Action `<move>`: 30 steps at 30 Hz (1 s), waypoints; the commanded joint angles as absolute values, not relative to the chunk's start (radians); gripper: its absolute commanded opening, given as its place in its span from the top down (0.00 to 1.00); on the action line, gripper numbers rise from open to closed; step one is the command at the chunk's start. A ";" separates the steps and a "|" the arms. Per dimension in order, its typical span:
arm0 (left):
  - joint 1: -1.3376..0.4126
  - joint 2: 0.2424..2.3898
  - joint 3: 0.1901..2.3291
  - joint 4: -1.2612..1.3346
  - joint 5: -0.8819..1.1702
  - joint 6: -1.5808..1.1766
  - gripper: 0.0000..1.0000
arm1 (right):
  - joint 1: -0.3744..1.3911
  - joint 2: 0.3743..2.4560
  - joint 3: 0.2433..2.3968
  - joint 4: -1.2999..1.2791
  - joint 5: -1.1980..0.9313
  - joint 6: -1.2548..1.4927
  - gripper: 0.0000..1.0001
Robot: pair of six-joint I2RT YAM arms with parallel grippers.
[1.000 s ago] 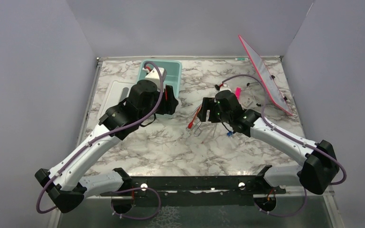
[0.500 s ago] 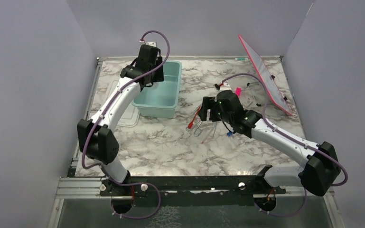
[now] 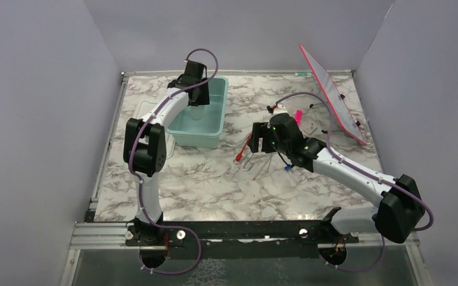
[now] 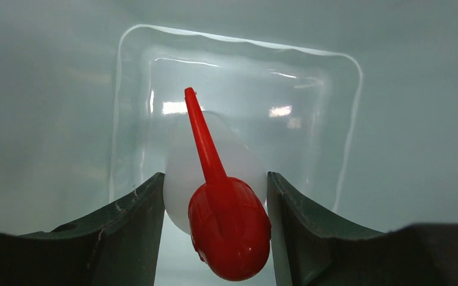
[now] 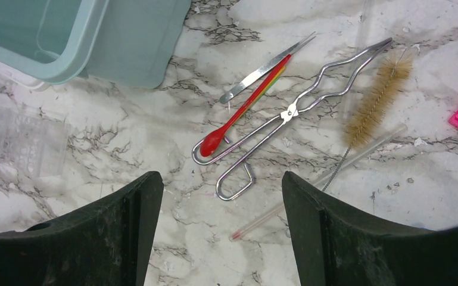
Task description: Organize the chemistry lab equipment
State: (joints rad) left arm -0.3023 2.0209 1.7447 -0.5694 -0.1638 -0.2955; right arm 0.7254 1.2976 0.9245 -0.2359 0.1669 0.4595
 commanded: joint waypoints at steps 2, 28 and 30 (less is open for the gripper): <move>-0.272 2.075 1.806 -0.480 -0.152 -0.344 0.59 | 0.729 1.316 0.943 -0.219 0.173 0.433 0.22; -0.230 2.032 1.669 -0.314 -0.265 -0.488 0.42 | 0.729 1.334 0.968 -0.225 0.189 0.425 0.22; -0.229 2.033 1.665 -0.302 -0.267 -0.486 0.42 | 0.729 1.333 0.969 -0.225 0.189 0.425 0.22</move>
State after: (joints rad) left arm -0.2409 2.0609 1.6901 -0.3622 -0.2153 -0.4713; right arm 0.7254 1.3281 0.9321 -0.2363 0.1680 0.4423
